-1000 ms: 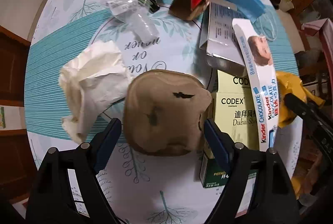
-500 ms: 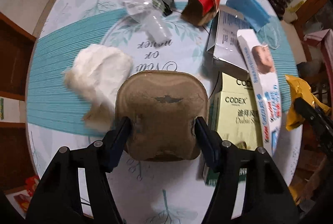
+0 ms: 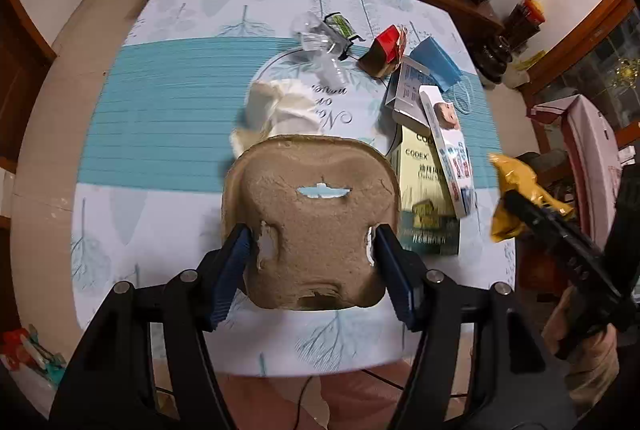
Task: Collect trash
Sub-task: 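Carry pulp tray and yellow bag over the black bin and open both tools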
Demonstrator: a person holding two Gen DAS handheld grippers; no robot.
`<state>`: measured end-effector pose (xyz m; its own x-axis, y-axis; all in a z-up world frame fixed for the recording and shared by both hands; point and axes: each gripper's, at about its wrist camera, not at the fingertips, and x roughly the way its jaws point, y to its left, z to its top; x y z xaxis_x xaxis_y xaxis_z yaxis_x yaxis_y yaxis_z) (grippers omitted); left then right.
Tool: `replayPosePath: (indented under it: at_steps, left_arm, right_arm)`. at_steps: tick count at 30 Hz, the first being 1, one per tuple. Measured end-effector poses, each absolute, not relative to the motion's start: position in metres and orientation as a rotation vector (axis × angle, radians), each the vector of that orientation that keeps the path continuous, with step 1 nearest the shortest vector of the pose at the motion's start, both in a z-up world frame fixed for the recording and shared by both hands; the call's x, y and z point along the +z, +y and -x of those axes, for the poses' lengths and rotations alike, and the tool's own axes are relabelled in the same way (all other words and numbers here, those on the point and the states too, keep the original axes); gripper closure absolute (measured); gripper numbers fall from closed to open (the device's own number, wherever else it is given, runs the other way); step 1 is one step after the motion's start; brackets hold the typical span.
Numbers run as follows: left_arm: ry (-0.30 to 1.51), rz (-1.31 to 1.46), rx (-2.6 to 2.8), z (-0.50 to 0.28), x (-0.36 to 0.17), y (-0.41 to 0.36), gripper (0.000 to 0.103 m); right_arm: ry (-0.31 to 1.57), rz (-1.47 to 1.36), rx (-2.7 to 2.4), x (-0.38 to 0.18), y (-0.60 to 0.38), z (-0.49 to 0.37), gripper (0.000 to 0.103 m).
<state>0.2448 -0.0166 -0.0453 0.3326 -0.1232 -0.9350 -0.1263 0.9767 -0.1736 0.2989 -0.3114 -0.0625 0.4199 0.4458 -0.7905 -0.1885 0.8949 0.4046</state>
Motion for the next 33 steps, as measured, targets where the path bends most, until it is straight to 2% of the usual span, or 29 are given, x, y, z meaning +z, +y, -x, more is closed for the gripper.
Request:
replayPosePath:
  at_steps: [7, 15, 26, 33]
  left_arm:
    - [1.202, 0.190, -0.047, -0.174, -0.029, 0.022, 0.043]
    - [1.200, 0.057, -0.147, -0.087, -0.047, 0.046, 0.043]
    - [1.248, -0.075, -0.256, 0.015, -0.101, 0.058, 0.043]
    - [1.300, -0.080, -0.294, 0.050, -0.151, 0.050, 0.043]
  right_arm:
    - [1.054, -0.245, 0.424, -0.051, -0.254, -0.229, 0.086]
    - [1.044, -0.262, 0.379, -0.053, -0.193, -0.135, 0.086]
    - [1.167, -0.274, 0.283, -0.113, -0.125, -0.004, 0.086]
    - [1.250, -0.244, 0.238, -0.157, -0.119, 0.041, 0.086]
